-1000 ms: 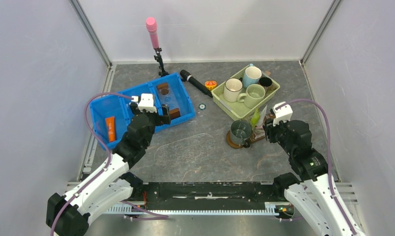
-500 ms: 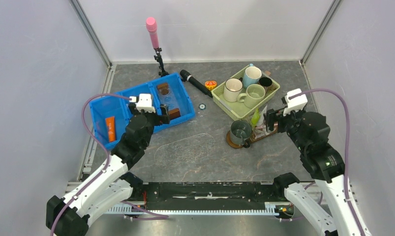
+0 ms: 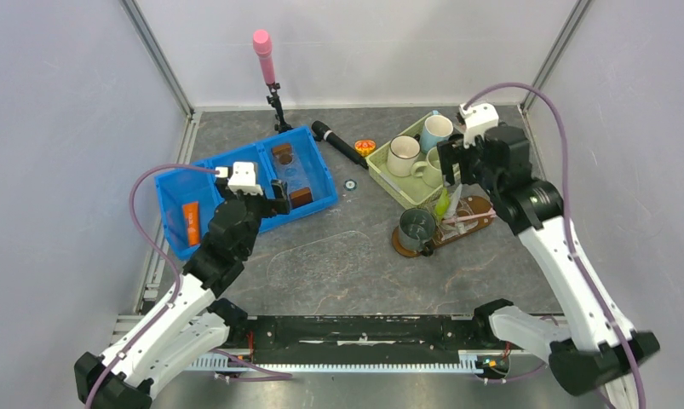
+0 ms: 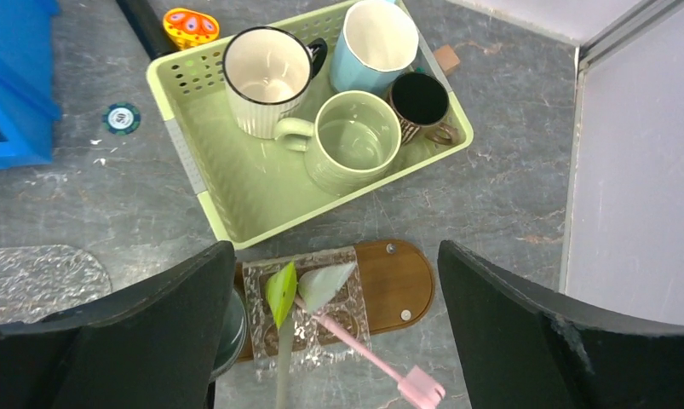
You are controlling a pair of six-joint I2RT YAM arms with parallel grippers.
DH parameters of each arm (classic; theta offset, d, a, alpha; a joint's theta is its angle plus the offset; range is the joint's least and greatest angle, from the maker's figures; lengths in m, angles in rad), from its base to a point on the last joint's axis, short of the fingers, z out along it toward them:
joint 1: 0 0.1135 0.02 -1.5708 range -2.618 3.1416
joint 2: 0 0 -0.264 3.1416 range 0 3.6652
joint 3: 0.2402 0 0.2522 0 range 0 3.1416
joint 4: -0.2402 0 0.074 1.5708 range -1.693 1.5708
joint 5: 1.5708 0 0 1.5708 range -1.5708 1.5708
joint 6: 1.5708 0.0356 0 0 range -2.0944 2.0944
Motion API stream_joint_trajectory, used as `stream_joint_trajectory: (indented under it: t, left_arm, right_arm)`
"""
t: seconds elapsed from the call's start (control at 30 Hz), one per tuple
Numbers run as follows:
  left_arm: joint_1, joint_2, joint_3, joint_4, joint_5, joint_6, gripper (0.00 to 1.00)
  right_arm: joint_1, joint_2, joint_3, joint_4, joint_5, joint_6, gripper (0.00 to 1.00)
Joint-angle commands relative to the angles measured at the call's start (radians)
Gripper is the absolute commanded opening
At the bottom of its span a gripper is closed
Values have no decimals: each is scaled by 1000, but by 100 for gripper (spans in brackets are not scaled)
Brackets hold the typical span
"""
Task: Prepare toiletry sets of a toothbrush and toothpaste on the tray
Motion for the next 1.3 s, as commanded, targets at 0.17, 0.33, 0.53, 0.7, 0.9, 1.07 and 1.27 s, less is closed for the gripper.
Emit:
stream_joint_trajectory:
  t: [0.17, 0.33, 0.53, 0.7, 0.9, 1.07, 1.27]
  left_arm:
    - [5, -54, 19, -31, 15, 55, 100]
    - [5, -35, 4, -30, 22, 75, 100]
    - [5, 3, 0, -9, 34, 89, 100]
    - [5, 14, -7, -2, 26, 97, 100]
    - [5, 37, -9, -2, 29, 101, 100]
    - [5, 47, -12, 2, 30, 102, 100]
    - [5, 60, -15, 8, 35, 99, 100]
  right_arm:
    - [-109, 270, 141, 94, -25, 42, 96]
    - [-214, 378, 139, 168, -109, 89, 96]
    - [-271, 534, 177, 205, -142, -34, 86]
    - [-298, 643, 188, 271, -169, -179, 69]
    - [-334, 726, 231, 283, -169, -326, 57]
    - [-368, 768, 218, 321, -243, -541, 53]
    - [-398, 805, 223, 324, -351, -689, 54]
